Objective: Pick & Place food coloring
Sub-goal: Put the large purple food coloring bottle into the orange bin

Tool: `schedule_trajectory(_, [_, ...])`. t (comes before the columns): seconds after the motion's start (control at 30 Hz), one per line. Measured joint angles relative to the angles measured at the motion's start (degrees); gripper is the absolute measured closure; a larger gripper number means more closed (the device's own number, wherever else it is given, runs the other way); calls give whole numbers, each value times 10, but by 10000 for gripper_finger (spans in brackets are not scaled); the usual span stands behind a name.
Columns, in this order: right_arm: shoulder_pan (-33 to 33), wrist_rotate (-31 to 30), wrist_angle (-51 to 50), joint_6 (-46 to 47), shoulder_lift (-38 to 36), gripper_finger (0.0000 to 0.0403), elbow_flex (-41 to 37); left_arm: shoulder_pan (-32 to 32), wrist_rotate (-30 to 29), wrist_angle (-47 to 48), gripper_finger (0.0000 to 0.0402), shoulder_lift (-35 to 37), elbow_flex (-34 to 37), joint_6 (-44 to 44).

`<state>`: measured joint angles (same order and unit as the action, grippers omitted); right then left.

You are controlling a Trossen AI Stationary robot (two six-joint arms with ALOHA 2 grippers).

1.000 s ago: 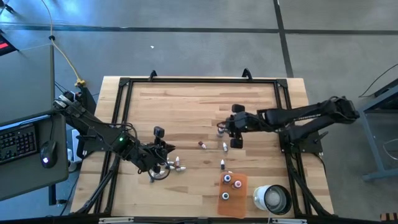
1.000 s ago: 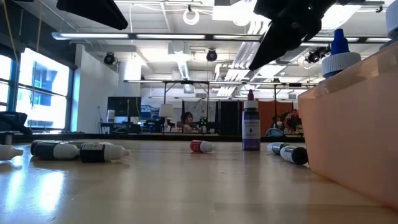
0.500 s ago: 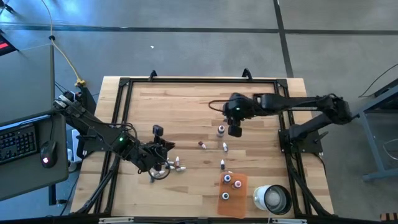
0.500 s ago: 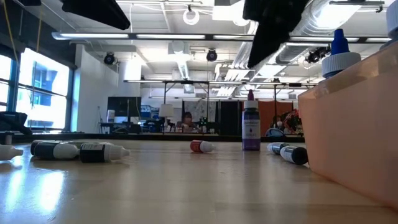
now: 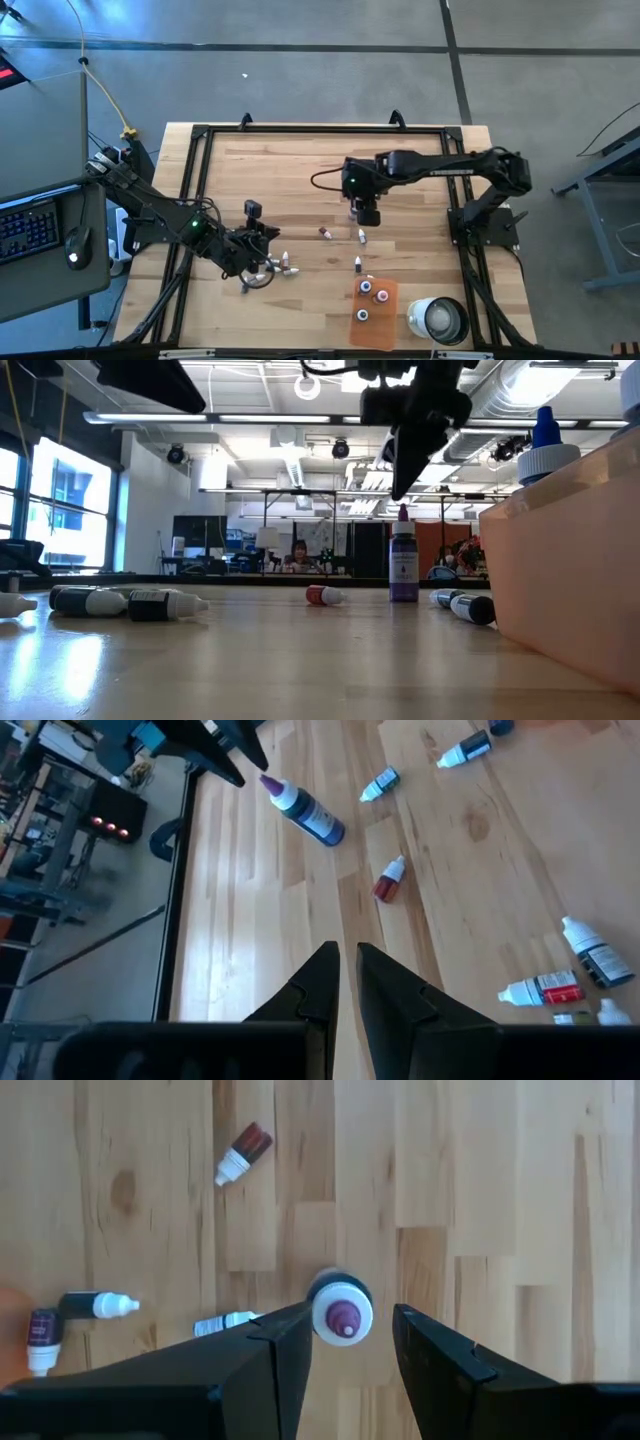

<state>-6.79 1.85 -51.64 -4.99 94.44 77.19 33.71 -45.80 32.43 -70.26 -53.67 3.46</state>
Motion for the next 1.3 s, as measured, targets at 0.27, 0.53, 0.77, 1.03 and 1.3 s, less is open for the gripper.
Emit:
schedule_trajectory(0.27, [0, 1, -11, 2, 21, 268, -2, 0, 2, 30, 365, 0, 0, -27])
schedule_trajectory(0.53, [0, 1, -10, 0, 42, 268, -2, 0, 18, 45, 365, 0, 0, -48])
schedule_trajectory(0.77, [0, 1, -9, 0, 43, 283, -2, 0, 18, 51, 365, 0, 0, -52])
schedule_trajectory(1.03, [0, 1, -9, 14, 43, 361, -2, 0, 18, 51, 365, 0, 0, -53])
schedule_trajectory(1.3, [1, 2, -24, 40, 42, 363, -2, 0, 43, 50, 365, 0, 0, -53])
